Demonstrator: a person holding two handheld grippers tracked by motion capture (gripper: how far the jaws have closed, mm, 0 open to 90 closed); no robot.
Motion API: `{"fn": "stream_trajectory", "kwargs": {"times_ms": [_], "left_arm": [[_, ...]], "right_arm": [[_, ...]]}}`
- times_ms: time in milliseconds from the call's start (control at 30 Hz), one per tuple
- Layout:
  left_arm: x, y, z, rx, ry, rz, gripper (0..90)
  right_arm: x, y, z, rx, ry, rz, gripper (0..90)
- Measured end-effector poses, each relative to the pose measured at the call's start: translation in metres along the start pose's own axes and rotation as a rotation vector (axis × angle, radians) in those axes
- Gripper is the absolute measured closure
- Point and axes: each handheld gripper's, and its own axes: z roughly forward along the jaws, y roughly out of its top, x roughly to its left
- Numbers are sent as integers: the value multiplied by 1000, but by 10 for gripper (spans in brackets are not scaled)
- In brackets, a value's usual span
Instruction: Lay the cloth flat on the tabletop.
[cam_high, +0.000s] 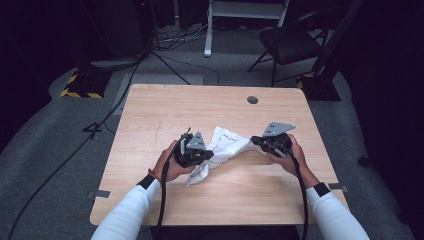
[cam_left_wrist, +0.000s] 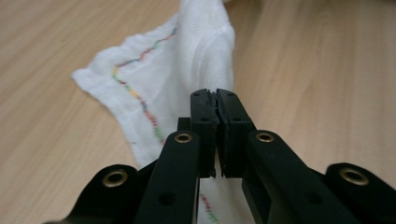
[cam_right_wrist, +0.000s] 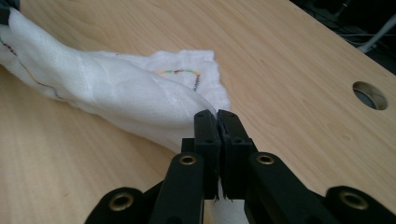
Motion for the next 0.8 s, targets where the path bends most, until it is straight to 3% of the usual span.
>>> {"fn": "stream_trajectory", "kwargs": {"times_ms": [200,300,500,600,700,800], "left_arm": [[30,-3,15,30,82,-46,862],[41,-8,24,62,86,-76,863],[48,-16,33,96,76,-104,862],[48,-18,34,107,68,-111,859],[48,-18,34,102,69,-114,840],[48,-18,32,95,82,-118,773]], "right_arm": [[-11,17,30,68,-77,15,876],[-13,24,49,113,-108,15,869],[-14,25,69,135,-175,39,724],[-13,22,68,112,-150,72,669],[-9,19,58,52,-99,84,628],[2,15,48,-2,-1,55,618]]}}
